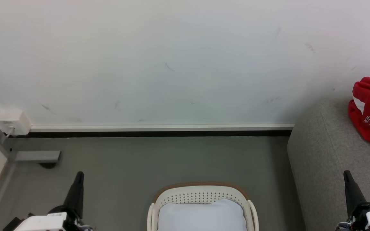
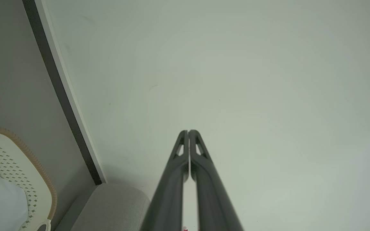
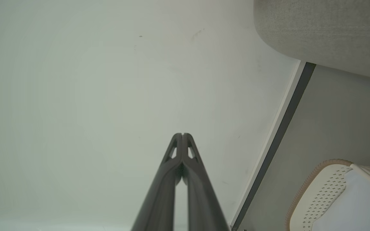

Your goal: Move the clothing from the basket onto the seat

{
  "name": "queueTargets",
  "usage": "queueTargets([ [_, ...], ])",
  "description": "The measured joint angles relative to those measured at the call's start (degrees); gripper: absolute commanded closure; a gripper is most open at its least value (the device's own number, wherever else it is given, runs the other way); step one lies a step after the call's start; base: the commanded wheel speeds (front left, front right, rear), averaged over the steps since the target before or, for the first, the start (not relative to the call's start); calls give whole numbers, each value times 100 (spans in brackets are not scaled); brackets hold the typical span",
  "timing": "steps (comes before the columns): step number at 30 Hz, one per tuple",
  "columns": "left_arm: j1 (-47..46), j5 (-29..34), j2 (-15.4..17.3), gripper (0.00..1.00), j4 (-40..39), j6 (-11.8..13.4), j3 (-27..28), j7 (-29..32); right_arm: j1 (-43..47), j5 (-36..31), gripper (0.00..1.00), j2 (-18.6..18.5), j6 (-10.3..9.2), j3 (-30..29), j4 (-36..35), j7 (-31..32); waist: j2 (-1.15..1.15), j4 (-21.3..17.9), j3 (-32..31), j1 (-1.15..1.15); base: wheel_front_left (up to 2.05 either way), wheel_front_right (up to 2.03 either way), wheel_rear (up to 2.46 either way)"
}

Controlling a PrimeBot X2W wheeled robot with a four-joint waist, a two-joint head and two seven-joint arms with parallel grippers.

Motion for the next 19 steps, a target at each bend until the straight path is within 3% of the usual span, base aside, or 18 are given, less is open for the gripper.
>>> queueTargets([
  [19, 0, 0, 0, 100, 0, 0, 0, 0, 0, 0, 100, 0, 0, 0, 0, 0, 0, 0, 0, 0, 0, 0, 0],
])
